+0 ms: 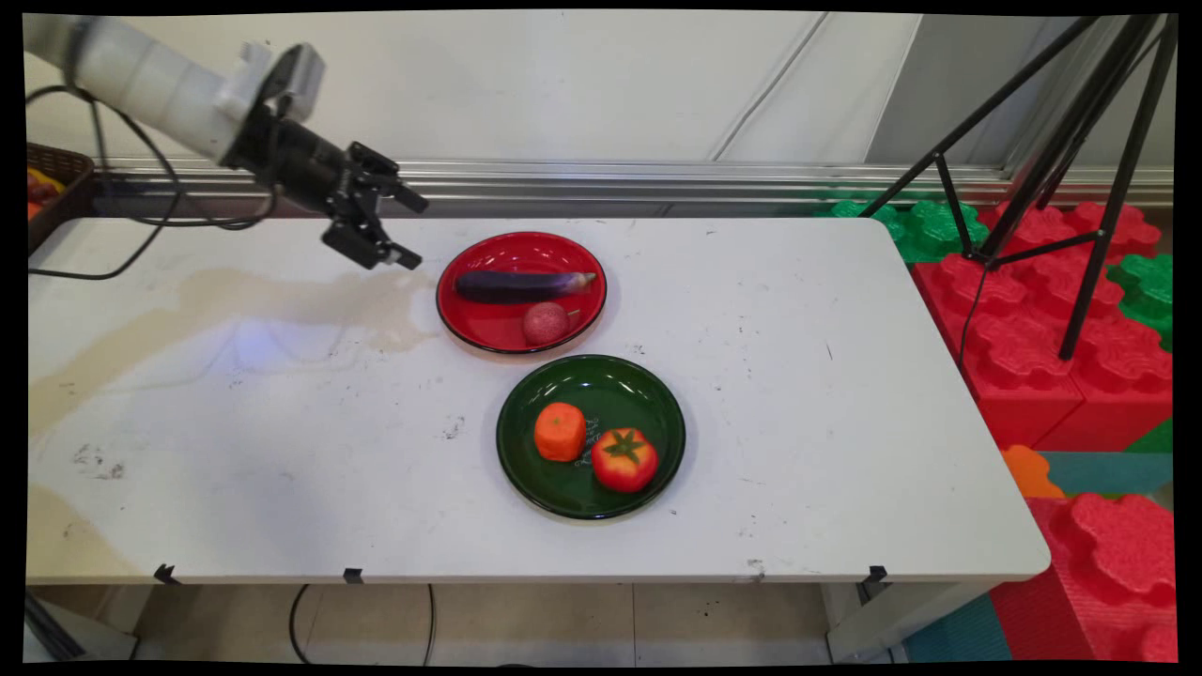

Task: Pick up the eggplant from the red plate

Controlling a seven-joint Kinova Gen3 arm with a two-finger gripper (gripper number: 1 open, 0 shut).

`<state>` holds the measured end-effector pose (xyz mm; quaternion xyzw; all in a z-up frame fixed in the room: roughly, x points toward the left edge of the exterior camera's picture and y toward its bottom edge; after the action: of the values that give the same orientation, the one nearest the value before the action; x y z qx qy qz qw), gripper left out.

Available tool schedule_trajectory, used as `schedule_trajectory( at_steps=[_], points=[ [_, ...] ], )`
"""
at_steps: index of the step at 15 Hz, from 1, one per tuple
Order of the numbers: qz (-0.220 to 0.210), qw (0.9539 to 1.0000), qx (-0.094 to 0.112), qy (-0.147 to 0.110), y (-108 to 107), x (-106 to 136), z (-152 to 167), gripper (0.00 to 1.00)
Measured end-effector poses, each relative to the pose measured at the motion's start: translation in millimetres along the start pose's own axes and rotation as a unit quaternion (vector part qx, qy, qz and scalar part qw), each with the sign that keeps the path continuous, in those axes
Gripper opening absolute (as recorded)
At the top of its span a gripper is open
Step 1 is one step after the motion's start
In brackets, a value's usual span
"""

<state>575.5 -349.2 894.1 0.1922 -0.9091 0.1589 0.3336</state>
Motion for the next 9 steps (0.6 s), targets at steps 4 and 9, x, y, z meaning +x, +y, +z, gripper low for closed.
schedule_trajectory(
  at_steps=[4, 9],
  points=[
    [0.005, 0.9998, 0.005, -0.018, -22.8, 1.2, 39.5, 1.0],
    [0.009, 0.9992, 0.0, -0.039, -40.9, -0.9, 81.9, 1.0]
  ],
)
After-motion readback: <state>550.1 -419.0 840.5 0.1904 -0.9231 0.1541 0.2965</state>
